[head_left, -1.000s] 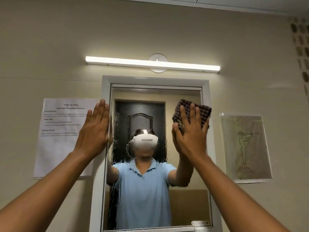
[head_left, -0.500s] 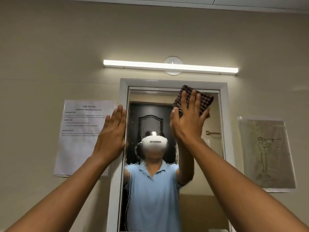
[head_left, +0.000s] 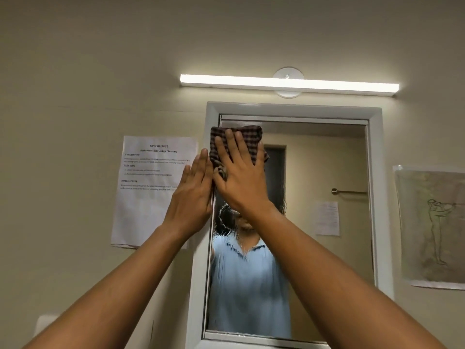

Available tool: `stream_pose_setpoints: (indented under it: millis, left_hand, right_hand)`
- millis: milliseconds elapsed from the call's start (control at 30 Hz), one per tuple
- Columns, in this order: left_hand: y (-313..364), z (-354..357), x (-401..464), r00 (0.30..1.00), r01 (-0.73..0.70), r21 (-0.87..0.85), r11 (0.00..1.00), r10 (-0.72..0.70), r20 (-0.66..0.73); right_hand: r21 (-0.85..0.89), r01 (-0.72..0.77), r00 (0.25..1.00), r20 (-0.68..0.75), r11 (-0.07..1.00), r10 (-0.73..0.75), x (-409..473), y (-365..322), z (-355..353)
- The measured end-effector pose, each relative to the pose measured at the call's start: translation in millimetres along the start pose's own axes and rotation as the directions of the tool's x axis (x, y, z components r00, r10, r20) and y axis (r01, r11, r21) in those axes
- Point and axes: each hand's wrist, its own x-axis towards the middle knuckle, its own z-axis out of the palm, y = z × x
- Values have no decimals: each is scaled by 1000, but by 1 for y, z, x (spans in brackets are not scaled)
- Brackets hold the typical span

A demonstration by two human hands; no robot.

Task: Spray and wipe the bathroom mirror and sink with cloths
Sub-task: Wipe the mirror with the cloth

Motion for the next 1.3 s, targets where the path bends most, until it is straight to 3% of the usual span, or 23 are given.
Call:
stream_pose_setpoints:
  millis: [300, 467, 700, 967, 1300]
  left_hand:
    - [5, 4, -39, 998, 25, 42, 999, -27, 60]
    - [11, 5, -49, 996, 8, 95, 995, -16, 87]
    - [13, 5, -50, 992, 22, 117, 993, -35, 119]
    - [17, 3, -50, 987, 45, 114, 992, -62, 145]
    - [18, 1, -50, 986, 56, 106, 993, -71, 148]
  right_hand:
    - [-23, 190, 980, 63, 982, -188, -95, 7, 6]
    - [-73, 246, 964, 122, 967, -236, -94, 42, -5]
    - [-88, -36, 996, 77, 995, 43, -65, 103, -30]
    - [15, -321, 947, -22, 947, 321, -103, 163, -51]
    - [9, -458, 889, -1, 889, 458, -193, 116, -26]
